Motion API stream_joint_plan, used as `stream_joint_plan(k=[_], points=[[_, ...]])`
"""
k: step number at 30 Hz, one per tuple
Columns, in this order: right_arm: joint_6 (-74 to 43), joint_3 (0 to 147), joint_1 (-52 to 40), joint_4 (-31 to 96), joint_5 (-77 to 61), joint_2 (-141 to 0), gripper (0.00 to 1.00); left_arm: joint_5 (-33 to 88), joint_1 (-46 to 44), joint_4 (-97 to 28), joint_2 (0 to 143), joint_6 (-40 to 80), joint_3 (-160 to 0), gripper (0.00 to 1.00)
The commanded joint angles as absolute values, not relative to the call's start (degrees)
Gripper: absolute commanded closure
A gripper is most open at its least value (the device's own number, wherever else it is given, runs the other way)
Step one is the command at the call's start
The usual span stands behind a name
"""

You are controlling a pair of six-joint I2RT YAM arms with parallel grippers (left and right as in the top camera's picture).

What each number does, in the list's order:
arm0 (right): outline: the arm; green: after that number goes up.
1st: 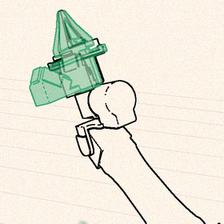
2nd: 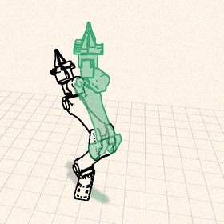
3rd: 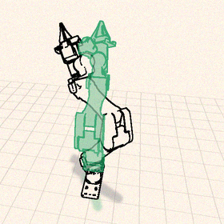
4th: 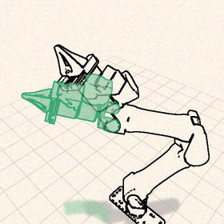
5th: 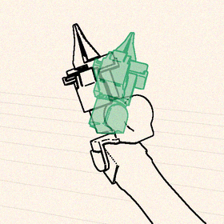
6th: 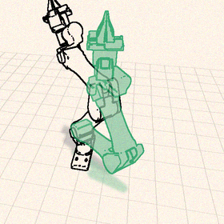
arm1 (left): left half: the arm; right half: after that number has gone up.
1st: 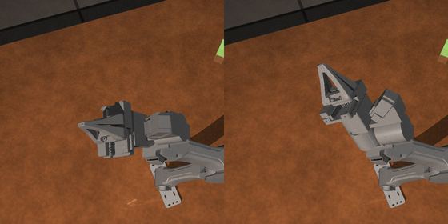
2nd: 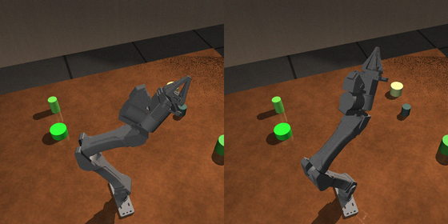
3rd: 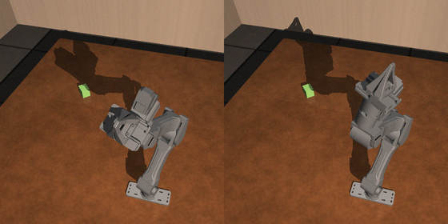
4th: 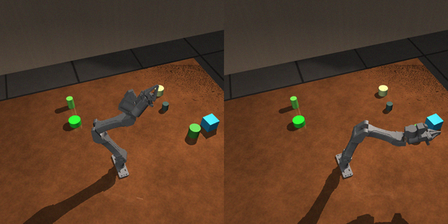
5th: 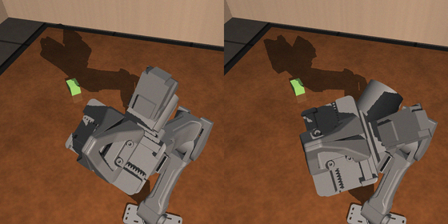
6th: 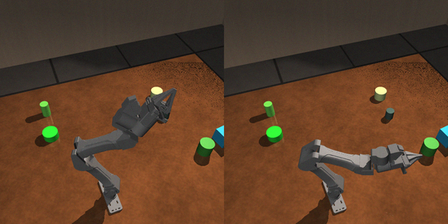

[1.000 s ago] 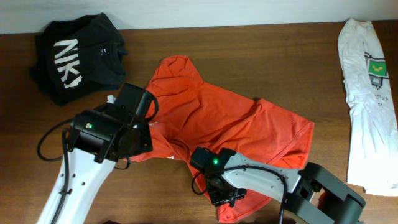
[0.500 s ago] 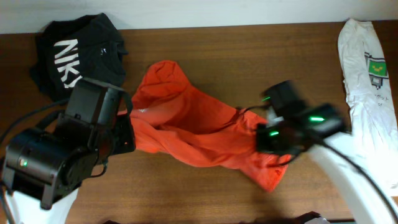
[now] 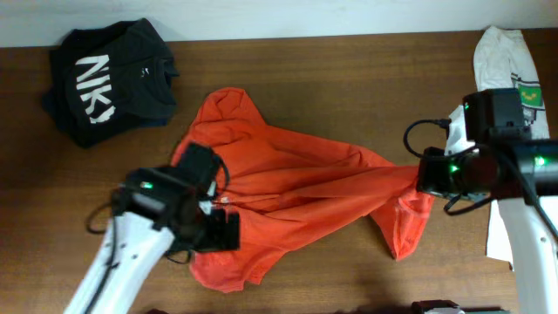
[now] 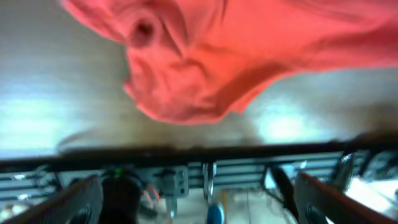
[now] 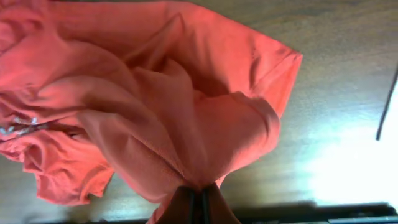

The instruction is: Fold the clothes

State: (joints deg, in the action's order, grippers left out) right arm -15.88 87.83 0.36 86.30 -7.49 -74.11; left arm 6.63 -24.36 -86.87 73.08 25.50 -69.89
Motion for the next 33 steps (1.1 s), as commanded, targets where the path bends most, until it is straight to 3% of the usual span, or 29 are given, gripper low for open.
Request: stream_joint_plan(k=[1, 7, 8, 11, 12, 15, 23, 29, 32, 33], points=[[-14.8, 88.6, 3.9, 86.1, -5.0, -76.2, 0.96, 9.5, -24.7, -81.6, 72.7, 25.3, -59.9, 0.03], [-12.2, 88.6, 13.3, 86.2, -4.6, -77.6, 0.96, 6.5, -19.0, -77.3, 72.9, 23.4, -56.8, 0.05], [-12.2, 88.6, 13.6, 86.2, -4.6, -77.6, 0.96, 8.6, -19.0, -75.7, 73.2, 22.2, -55.7, 0.09], [-12.2, 88.6, 13.6, 86.1, -4.7, -77.6, 0.96, 15.0, -19.0, -69.3, 73.9, 21.3, -49.8, 0.11], [-12.2, 88.6, 13.6, 86.1, -4.7, -77.6, 0.96, 15.7, -19.1, -67.6, 74.2, 21.3, -48.3, 0.18], [-12.2, 88.6, 13.6, 86.2, -4.7, -77.6, 0.96, 17.6, -19.1, -61.3, 74.5, 20.9, -43.5, 0.27], [-12.2, 88.6, 13.6, 87.4, -4.7, -77.6, 0.96, 13.8, -19.0, -49.1, 77.5, 20.9, -38.5, 0.28], [-12.2, 88.6, 13.6, 87.7, -4.7, -77.6, 0.96, 15.9, -19.0, -45.8, 86.1, 20.9, -38.5, 0.38], [-12.3, 88.6, 13.6, 87.7, -4.7, -77.6, 0.96, 16.8, -19.0, -45.2, 87.3, 22.0, -38.6, 0.59], [-12.3, 88.6, 13.6, 87.7, -4.7, -77.6, 0.96, 16.8, -19.0, -45.2, 87.3, 22.0, -38.6, 0.73]])
